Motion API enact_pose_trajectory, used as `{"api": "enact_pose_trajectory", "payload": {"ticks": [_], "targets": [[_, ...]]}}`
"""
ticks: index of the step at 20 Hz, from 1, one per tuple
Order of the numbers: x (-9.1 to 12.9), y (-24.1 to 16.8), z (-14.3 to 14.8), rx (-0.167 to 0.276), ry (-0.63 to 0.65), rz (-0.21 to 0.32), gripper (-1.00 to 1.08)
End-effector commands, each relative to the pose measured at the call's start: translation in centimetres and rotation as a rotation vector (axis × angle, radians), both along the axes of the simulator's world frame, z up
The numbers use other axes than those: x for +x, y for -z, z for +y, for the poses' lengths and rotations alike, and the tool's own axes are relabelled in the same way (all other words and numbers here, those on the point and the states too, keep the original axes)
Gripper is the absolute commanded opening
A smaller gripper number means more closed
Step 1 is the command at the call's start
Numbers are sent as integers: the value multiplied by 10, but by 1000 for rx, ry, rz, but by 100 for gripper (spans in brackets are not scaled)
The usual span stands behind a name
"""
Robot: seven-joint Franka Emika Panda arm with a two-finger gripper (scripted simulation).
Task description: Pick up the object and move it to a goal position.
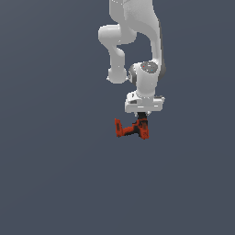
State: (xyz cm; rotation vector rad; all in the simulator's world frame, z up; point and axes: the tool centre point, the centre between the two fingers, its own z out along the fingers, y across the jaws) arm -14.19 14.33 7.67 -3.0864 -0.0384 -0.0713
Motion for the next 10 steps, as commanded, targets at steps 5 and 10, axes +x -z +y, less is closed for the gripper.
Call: {"api": "enact_pose_trajectory", "payload": {"ticks": [5, 10], "targets": [[-3, -53, 8, 1, 0, -7, -100], [-9, -102, 15, 1, 0, -7, -100]]}}
